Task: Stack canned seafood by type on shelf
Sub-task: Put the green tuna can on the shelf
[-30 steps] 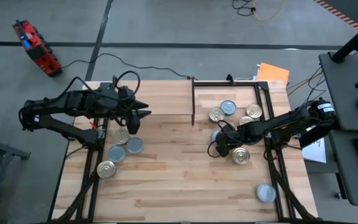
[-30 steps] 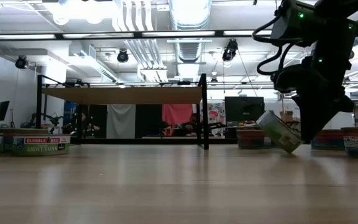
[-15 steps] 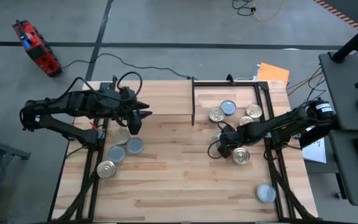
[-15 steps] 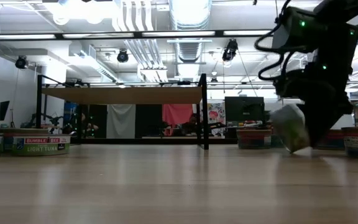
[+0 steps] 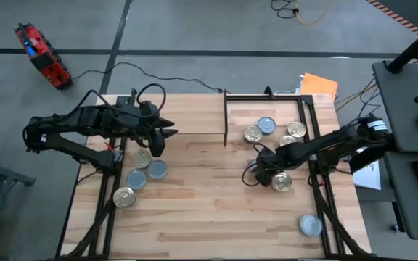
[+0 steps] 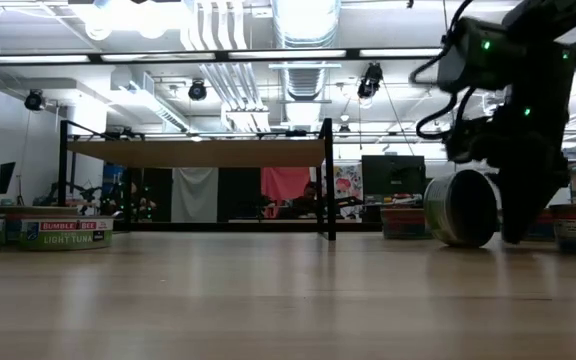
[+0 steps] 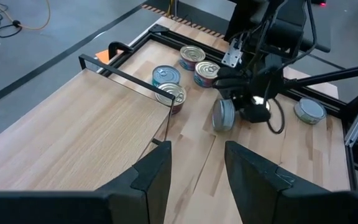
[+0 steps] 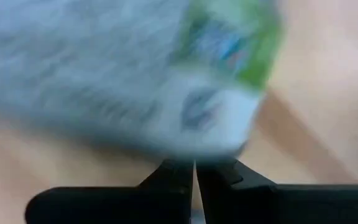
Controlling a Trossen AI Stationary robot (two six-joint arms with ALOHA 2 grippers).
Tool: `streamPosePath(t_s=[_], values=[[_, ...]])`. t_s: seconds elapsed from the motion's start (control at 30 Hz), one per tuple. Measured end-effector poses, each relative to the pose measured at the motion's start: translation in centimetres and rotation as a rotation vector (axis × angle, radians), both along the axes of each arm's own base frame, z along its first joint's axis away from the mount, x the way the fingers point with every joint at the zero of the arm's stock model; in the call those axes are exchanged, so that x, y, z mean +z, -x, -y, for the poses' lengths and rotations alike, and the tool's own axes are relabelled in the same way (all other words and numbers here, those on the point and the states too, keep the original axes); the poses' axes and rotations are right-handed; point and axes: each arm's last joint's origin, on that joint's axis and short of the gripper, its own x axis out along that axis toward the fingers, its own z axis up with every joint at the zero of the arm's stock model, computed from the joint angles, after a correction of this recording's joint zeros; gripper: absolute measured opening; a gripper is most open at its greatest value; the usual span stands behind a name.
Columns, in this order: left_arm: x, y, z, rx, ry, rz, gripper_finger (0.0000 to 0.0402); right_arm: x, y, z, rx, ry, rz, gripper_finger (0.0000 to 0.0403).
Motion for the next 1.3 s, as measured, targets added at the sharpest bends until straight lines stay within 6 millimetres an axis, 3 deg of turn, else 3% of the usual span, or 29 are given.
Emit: streamPosePath(t_s=[0.2, 0.3, 0.47, 0.63, 0.8, 1.07, 1.3], values=[[0.0, 0.0, 0.0, 0.0, 0.0, -0.003, 0.0134, 3.1, 0.9, -0.7, 0.175, -0.246, 0.148, 0.0009], [0.0, 0.0, 0.0, 0.0, 0.0, -0.004, 0.0134, 5.2, 1.7, -0.7, 0.229, -0.273, 0.246, 0.0009], [0.0, 0.0, 0.0, 0.0, 0.0, -0.005, 0.0134, 9.6, 2.0, -0.3, 0.366, -0.094, 0.365, 0.0015], [0.0, 0.0, 0.0, -0.002, -0.003, -0.006, 0.0134, 12.4, 1.2, 0.1, 0.511, 0.134, 0.297, 0.0044], [0.0, 0.0, 0.0, -0.007, -0.012, -0.008, 0.0134, 12.3, -0.2, 0.7, 0.573, 0.216, 0.183, 0.0115], [0.0, 0.0, 0.0, -0.007, -0.012, -0.006, 0.0134, 10.3, -1.5, 2.3, 0.669, 0.2, 0.029, 0.0242], [0.0, 0.0, 0.0, -0.01, -0.016, -0.006, 0.0134, 8.3, -2.1, 3.5, 0.798, 0.173, -0.079, 0.0281]])
